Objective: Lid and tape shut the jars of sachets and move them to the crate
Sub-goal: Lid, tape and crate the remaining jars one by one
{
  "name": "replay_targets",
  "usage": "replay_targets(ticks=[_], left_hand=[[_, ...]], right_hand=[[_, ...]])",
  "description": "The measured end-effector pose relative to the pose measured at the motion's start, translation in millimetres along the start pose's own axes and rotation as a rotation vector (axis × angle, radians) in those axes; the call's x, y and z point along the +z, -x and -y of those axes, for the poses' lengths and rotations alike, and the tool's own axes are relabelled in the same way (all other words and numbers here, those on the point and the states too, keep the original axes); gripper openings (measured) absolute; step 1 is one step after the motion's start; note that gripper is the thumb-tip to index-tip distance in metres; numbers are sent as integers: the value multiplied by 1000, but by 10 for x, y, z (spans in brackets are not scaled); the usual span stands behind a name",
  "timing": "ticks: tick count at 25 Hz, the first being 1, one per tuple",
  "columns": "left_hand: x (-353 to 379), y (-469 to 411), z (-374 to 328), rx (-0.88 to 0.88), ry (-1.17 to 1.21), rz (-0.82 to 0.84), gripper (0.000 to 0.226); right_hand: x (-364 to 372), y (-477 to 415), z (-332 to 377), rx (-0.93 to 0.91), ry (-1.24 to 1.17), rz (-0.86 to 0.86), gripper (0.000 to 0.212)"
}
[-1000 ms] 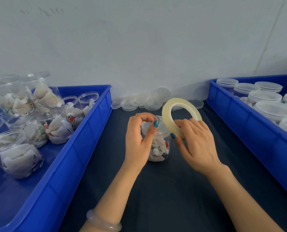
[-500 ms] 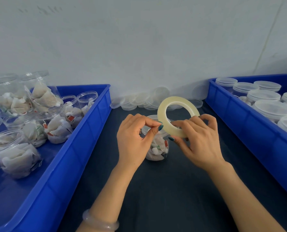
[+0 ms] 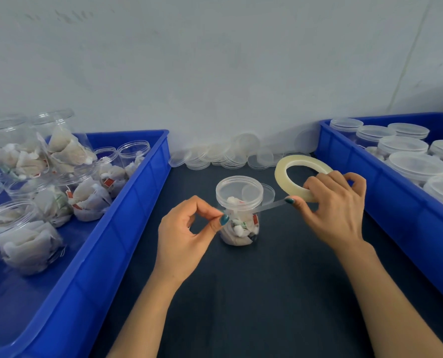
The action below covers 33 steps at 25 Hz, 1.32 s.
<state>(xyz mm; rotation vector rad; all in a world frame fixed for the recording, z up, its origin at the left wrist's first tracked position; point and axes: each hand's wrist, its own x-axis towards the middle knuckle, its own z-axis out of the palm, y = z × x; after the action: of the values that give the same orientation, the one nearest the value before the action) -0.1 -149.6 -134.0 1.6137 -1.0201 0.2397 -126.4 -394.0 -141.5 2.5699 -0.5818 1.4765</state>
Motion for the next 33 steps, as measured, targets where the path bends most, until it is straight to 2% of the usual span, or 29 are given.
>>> replay_targets(ticks=[8,15,19,23,26,29,31,33], left_hand=[[-29,-6,86,-112,-6,-41,25],[124,-44,110,-183,-153,-203,24],[247,-74,108,-180,-214,-207,28],[324,-35,121,-213,-169,-176,29],[405,87,89,-297,-137,-69,52],[530,89,6,-305,-82,92,100],[630,-16,-22,-339,-59,103,123],[704,-125,-16,-390,-37,50,130]], right_hand=[[88,41,65,42,-7,80,58],[160,27,142,105,-26,178,57],[169,19,171,149,-48,210,60],[174,23,215,141,-38,238,58],[175,16,255,127,-40,249,51],[165,20,273,130,-54,253,49],[154,23,280,128,-64,255,50],[149,26,283,120,-84,267,49]])
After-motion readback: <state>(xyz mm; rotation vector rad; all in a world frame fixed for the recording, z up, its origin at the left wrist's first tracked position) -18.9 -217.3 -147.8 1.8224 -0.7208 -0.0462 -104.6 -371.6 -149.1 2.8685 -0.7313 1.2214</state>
